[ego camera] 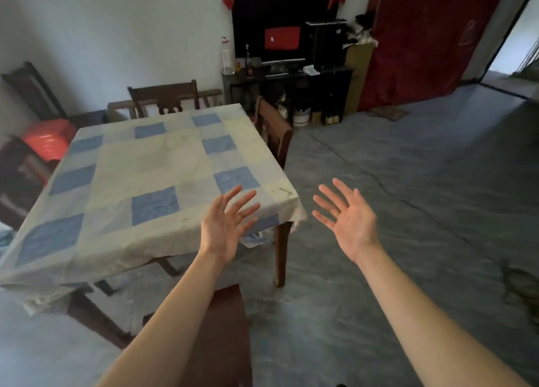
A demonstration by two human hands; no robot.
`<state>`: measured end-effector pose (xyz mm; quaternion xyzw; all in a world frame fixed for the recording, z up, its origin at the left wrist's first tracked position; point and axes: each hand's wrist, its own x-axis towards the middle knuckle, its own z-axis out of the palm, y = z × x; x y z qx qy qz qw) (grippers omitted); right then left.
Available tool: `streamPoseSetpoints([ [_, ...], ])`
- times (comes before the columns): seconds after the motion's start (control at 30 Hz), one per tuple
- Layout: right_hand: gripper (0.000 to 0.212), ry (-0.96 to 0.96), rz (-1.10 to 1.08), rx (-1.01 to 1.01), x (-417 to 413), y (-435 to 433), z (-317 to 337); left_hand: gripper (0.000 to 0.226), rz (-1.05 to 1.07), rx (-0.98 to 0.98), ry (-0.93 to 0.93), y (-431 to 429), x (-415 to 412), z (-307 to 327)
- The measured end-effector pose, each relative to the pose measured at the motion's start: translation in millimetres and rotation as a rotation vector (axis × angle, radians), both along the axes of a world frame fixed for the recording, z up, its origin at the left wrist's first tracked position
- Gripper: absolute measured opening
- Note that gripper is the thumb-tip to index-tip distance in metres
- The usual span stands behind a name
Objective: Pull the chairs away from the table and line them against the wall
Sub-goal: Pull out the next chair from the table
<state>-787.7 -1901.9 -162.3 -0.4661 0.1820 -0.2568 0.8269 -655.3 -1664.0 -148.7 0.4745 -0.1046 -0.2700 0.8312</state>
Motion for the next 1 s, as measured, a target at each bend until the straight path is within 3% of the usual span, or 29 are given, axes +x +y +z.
streamPoseSetpoints([
  [0.23,0.051,-0.054,-0.086,-0.064,18,-226,55,0.047,-0.077,-0.013,-0.009,-250,46,37],
  [0.4,0.053,-0.047,-0.097,-0.132,49,-345,85,0.042,-0.111,-0.051,-0.039,-377,83,59],
  [0.63,0.049,0.047,0.010,-0.167,143,-457,57,0.044,-0.007,-0.033,-0.033,-483,162,28],
  [0.8,0.046,0.158,0.113,-0.195,253,-529,37,0.043,0.175,0.000,0.001,-547,248,1],
  [1.0,0.046,0.184,0.282,-0.236,395,-616,45,0.042,0.377,0.034,-0.018,-612,349,14],
])
